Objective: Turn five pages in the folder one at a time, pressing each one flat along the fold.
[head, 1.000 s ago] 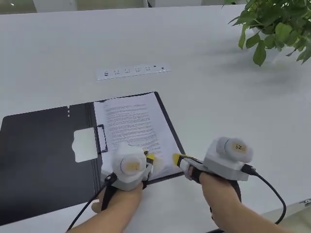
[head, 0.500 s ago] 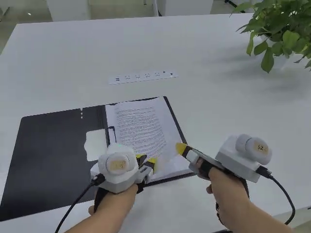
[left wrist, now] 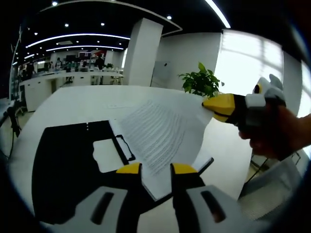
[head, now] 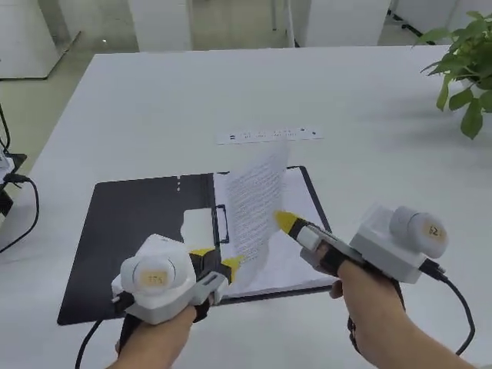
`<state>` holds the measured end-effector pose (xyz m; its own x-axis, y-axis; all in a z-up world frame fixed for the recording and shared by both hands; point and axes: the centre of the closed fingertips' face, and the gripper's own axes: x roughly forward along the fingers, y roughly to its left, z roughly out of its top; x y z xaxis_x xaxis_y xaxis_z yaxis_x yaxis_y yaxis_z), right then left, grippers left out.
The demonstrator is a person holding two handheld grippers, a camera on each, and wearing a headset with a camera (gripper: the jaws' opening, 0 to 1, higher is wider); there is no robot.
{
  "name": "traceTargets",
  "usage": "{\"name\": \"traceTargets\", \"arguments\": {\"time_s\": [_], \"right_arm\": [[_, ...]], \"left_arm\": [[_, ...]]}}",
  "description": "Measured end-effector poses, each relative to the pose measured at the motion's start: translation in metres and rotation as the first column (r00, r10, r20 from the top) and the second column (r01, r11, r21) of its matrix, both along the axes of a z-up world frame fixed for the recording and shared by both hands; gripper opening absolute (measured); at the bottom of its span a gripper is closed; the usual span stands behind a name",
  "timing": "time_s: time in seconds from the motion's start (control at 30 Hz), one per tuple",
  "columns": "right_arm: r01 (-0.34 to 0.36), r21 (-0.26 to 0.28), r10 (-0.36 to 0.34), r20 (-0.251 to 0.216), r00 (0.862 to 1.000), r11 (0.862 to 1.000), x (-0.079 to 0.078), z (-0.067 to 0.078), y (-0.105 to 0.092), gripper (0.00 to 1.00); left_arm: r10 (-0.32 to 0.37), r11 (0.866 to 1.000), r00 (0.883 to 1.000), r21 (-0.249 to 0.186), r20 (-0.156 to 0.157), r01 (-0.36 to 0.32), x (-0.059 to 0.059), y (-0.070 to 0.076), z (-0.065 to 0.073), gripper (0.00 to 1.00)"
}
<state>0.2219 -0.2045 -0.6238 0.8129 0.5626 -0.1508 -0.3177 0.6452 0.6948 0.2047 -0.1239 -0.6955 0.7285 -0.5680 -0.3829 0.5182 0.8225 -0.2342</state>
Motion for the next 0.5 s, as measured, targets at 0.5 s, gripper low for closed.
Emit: {"name": "traceTargets", "arguments": {"time_s": [0.5], "right_arm": [[-0.202, -0.028, 0.202, -0.003, 0.979, 0.979, -0.006, -0.005, 0.106, 0.00]], "left_arm": [[0.108, 0.992, 0.989, 0.046, 0.098, -0.113, -0.034, 0.099, 0.037, 0.22]]}}
